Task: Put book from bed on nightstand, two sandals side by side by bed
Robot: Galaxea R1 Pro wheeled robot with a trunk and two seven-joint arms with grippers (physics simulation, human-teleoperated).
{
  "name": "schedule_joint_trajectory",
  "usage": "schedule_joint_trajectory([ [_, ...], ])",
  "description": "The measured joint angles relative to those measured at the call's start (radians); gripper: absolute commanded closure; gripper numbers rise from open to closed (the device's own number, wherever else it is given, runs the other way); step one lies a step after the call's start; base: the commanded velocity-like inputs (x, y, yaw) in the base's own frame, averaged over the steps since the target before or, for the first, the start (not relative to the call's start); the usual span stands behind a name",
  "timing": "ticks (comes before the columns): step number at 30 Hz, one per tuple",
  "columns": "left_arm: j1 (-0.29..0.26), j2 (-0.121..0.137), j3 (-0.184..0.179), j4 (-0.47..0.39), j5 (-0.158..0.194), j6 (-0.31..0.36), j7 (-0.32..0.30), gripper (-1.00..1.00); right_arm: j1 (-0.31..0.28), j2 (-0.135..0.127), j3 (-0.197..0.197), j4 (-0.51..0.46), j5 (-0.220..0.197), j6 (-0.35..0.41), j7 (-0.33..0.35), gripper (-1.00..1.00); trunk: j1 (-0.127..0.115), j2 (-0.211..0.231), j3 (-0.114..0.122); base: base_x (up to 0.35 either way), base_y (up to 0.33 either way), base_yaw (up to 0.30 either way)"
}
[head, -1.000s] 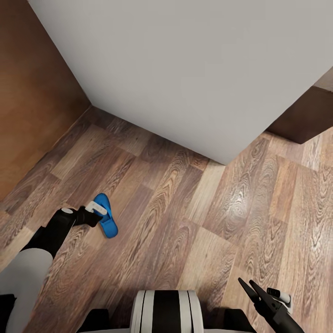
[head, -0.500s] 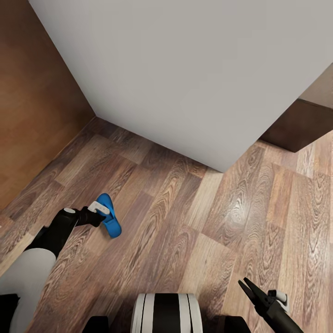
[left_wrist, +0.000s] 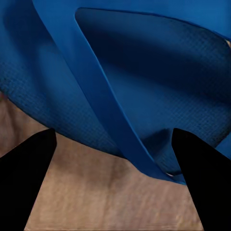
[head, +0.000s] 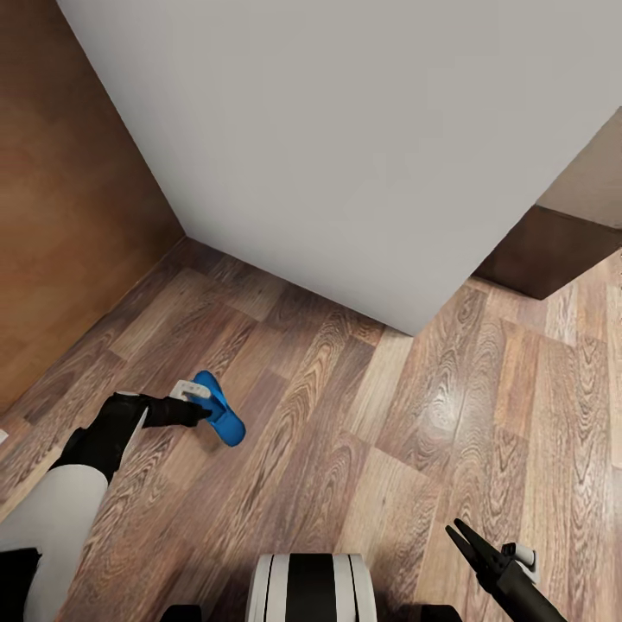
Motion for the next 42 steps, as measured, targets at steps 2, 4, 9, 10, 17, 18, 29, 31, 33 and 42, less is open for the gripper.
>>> schedule_joint_trajectory([
  [2, 0.001, 0.000, 0.001, 0.007, 0.006, 0.020, -0.015, 1.00, 0.000, 0.000, 0.000, 0.000, 0.000, 0.000, -0.001, -1.00, -0.001, 0.000, 0.008, 0.000, 0.000, 0.000],
  [4, 0.005, 0.000, 0.003, 0.037, 0.038, 0.051, -0.037, 1.00, 0.000, 0.000, 0.000, 0.001, -0.001, -0.001, -0.002, -1.00, -0.002, 0.001, 0.015, 0.000, 0.000, 0.000],
  [9, 0.009, 0.008, 0.011, 0.107, 0.133, 0.061, -0.044, 1.00, 0.000, 0.000, 0.000, 0.001, -0.002, -0.001, 0.001, -1.00, -0.004, 0.002, 0.035, 0.000, 0.000, 0.000],
  [10, 0.010, 0.011, 0.016, 0.125, 0.172, 0.062, -0.046, 1.00, -0.001, 0.000, 0.000, 0.001, -0.003, -0.001, 0.001, -1.00, -0.005, 0.002, 0.039, 0.000, 0.000, 0.000],
  [17, 0.021, 0.040, 0.034, 0.193, 0.374, 0.063, -0.081, 1.00, 0.000, 0.001, -0.001, 0.001, -0.004, -0.001, 0.002, -1.00, -0.008, 0.004, 0.066, 0.000, 0.000, 0.000],
  [18, 0.024, 0.042, 0.035, 0.202, 0.394, 0.063, -0.087, 1.00, 0.000, 0.001, -0.001, 0.001, -0.004, -0.001, 0.002, -1.00, -0.008, 0.004, 0.070, 0.000, 0.000, 0.000],
  [29, 0.051, 0.052, 0.031, 0.369, 0.477, 0.001, -0.217, 1.00, 0.000, 0.002, 0.008, 0.001, 0.002, -0.001, -0.001, -1.00, -0.013, 0.007, 0.112, 0.000, 0.000, 0.000],
  [31, 0.051, 0.051, 0.035, 0.398, 0.484, -0.015, -0.231, 1.00, 0.000, 0.002, 0.010, 0.001, 0.003, 0.000, -0.002, -1.00, -0.014, 0.007, 0.120, 0.000, 0.000, 0.000],
  [33, 0.052, 0.050, 0.035, 0.422, 0.485, -0.027, -0.248, 1.00, 0.000, 0.002, 0.011, 0.001, 0.004, 0.000, -0.003, -1.00, -0.015, 0.008, 0.128, 0.000, 0.000, 0.000],
  [42, 0.063, 0.053, 0.032, 0.531, 0.489, -0.060, -0.326, 1.00, 0.000, 0.003, 0.015, 0.002, 0.005, 0.006, -0.029, -1.00, -0.019, 0.010, 0.162, 0.000, 0.000, 0.000],
])
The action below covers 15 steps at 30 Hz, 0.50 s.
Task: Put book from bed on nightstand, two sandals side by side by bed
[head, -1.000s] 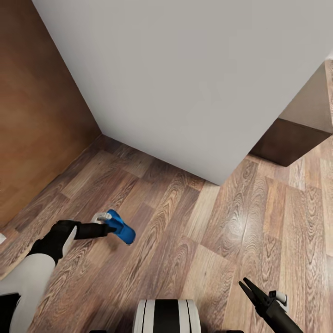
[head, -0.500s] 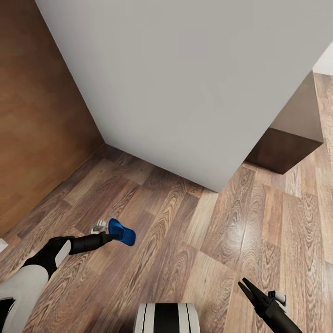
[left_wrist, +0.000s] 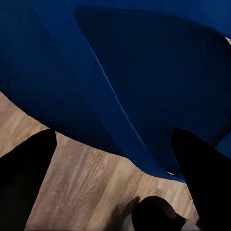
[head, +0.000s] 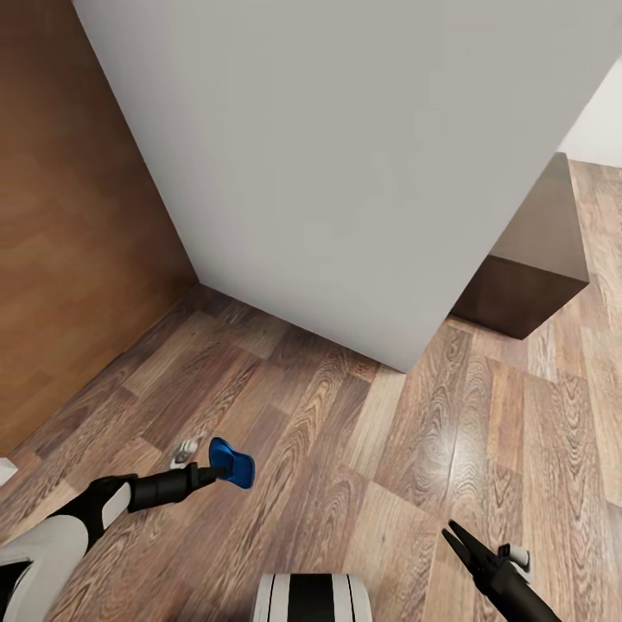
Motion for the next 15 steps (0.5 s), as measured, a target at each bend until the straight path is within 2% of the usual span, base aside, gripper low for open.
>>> schedule_joint_trajectory([
  [4, 0.015, -0.001, 0.000, 0.031, 0.003, -0.051, -0.052, 1.00, 0.000, 0.001, 0.003, 0.002, -0.001, 0.001, -0.015, -1.00, -0.002, 0.001, 0.015, 0.000, 0.000, 0.000],
  [9, 0.028, -0.001, -0.002, 0.082, 0.008, -0.137, -0.182, 1.00, 0.000, 0.001, 0.002, 0.003, -0.001, -0.001, -0.020, -1.00, -0.004, 0.002, 0.035, 0.000, 0.000, 0.000],
  [15, 0.031, -0.002, 0.002, 0.108, 0.006, -0.174, -0.235, 1.00, 0.000, 0.000, -0.006, 0.004, 0.000, -0.002, -0.017, -1.00, -0.007, 0.004, 0.058, 0.000, 0.000, 0.000],
])
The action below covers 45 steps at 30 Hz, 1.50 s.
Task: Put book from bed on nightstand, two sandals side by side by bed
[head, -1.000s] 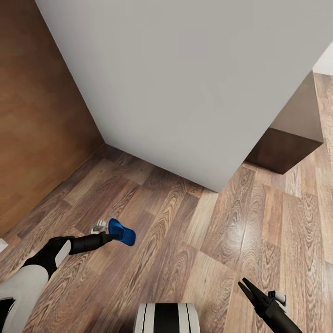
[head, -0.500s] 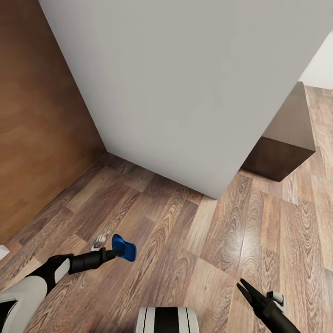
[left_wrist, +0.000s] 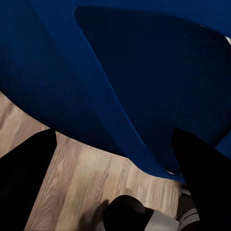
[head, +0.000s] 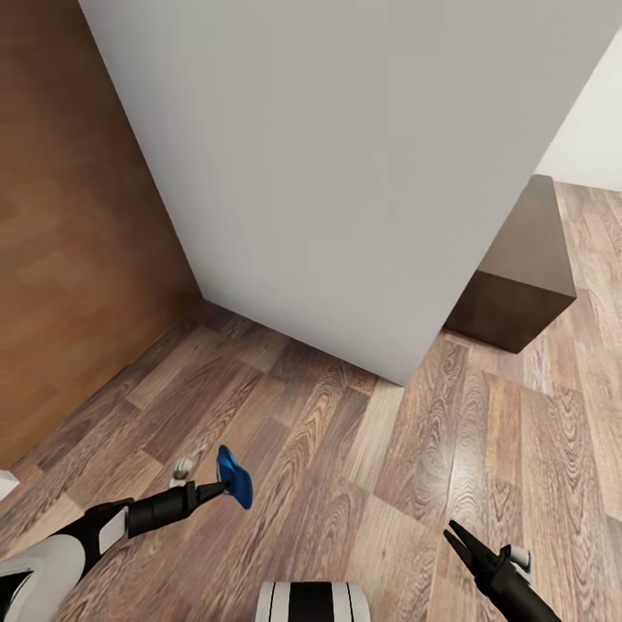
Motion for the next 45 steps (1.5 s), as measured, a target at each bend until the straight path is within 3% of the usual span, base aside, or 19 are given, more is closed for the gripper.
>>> schedule_joint_trajectory([
  [6, 0.001, 0.002, 0.000, 0.011, -0.003, -0.058, -0.013, 1.00, 0.000, 0.000, 0.014, 0.000, 0.002, -0.001, -0.006, -1.00, -0.003, 0.001, 0.023, 0.000, 0.000, 0.000],
  [18, 0.002, 0.001, -0.002, 0.013, -0.004, -0.105, -0.016, 1.00, 0.000, 0.000, 0.016, 0.000, 0.002, -0.002, -0.010, -1.00, -0.008, 0.004, 0.070, 0.000, 0.000, 0.000],
  [45, 0.002, -0.001, -0.002, 0.013, -0.006, -0.116, -0.015, 1.00, 0.000, 0.005, 0.014, 0.000, -0.002, 0.003, -0.011, -1.00, -0.020, 0.011, 0.174, 0.000, 0.000, 0.000],
])
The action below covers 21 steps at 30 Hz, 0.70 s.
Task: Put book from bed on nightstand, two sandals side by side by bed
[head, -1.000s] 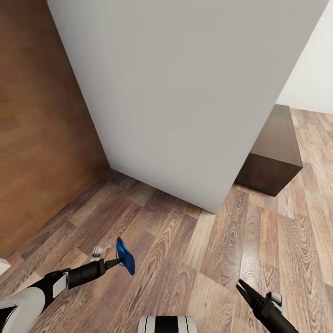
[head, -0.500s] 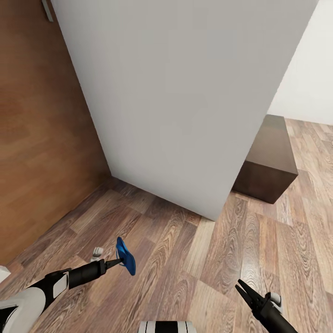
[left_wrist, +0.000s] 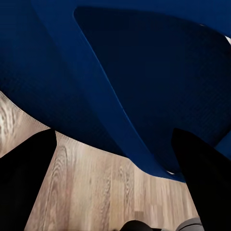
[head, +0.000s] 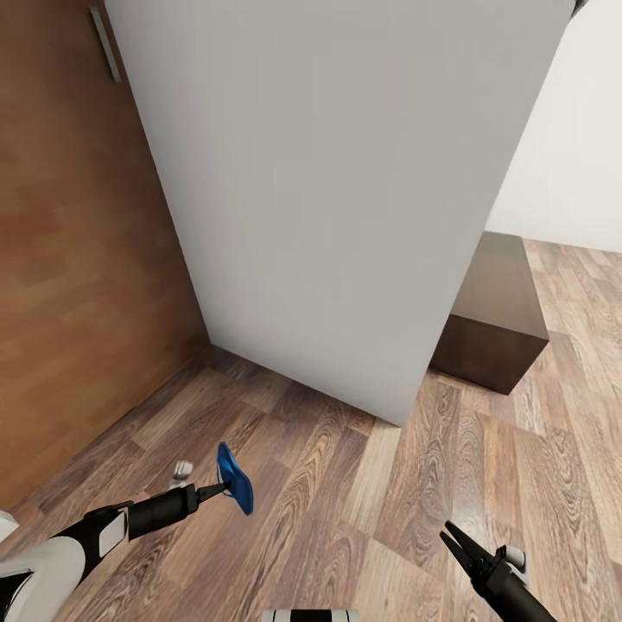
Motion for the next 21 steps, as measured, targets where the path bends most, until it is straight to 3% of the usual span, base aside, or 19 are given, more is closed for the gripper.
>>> schedule_joint_trajectory([
  [21, 0.000, 0.000, 0.000, 0.000, 0.000, 0.000, 0.001, 1.00, 0.000, 0.001, 0.001, 0.000, 0.000, 0.000, -0.002, -1.00, -0.009, 0.005, 0.081, 0.000, 0.000, 0.000],
])
